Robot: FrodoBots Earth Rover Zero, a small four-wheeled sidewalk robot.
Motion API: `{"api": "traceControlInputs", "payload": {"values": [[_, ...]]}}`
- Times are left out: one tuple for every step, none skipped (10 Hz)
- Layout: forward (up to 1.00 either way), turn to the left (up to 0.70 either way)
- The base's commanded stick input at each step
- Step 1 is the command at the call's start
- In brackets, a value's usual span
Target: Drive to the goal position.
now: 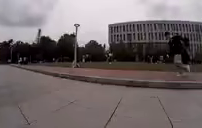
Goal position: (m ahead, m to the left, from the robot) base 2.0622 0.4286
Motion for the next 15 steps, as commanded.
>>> {"api": "traceControlInputs", "payload": {"values": [[0.6, 0.1], [0.6, 0.12], [0.6, 0.14], [0.6, 0.16], [0.6, 0.16], [0.6, 0.16], [0.6, 0.16], [0.6, 0.16], [0.6, 0.16], [0.6, 0.16], [0.6, 0.16], [0.6, 0.16], [0.6, 0.16], [0.6, 0.16], [0.6, 0.16]]}}
